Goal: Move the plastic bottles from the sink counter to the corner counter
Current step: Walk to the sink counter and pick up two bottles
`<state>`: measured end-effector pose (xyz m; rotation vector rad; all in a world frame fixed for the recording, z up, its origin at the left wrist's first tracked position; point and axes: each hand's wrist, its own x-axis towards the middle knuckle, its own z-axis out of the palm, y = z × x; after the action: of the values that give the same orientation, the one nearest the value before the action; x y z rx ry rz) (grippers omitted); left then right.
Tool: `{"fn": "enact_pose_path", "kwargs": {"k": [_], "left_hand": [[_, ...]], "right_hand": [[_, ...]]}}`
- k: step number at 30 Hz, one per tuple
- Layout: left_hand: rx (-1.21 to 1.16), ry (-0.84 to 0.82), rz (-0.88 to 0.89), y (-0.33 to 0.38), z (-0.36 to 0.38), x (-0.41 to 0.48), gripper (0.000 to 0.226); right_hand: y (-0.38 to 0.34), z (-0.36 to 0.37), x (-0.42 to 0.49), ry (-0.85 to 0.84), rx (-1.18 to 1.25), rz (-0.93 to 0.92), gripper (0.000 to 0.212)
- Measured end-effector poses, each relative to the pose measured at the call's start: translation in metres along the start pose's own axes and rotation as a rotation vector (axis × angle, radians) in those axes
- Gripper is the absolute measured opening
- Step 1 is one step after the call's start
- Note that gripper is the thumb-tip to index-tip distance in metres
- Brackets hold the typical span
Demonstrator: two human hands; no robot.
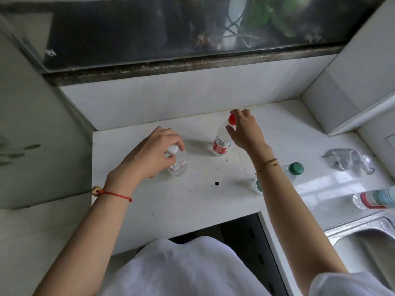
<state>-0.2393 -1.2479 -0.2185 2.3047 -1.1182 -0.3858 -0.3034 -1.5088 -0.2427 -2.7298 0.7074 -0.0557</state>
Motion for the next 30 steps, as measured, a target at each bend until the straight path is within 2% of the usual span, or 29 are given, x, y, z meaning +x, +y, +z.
{"fn": "enact_pose_path", "kwargs": {"k": [3,11,18,30], "left_hand": [[-0.001,0.003,-0.009,0.004,0.001,0.004,0.028],[0.004,0.01,-0.004,0.013,0.003,0.004,0.028],[0.023,0.006,0.044,0.024,0.004,0.0,0.027],[0.039,-0.038,0.153,0.055,0.019,-0.018,0.029]], "right_hand": [[0.0,0.007,0.006,0.015,0.046,0.013,0.032],[0.0,0.008,-0.003,0.042,0.18,0.035,0.026],[0.003,-0.007,-0.048,0.133,0.256,0.027,0.032],[0.005,-0.032,-0.154,0.159,0.276,0.099,0.032]]}}
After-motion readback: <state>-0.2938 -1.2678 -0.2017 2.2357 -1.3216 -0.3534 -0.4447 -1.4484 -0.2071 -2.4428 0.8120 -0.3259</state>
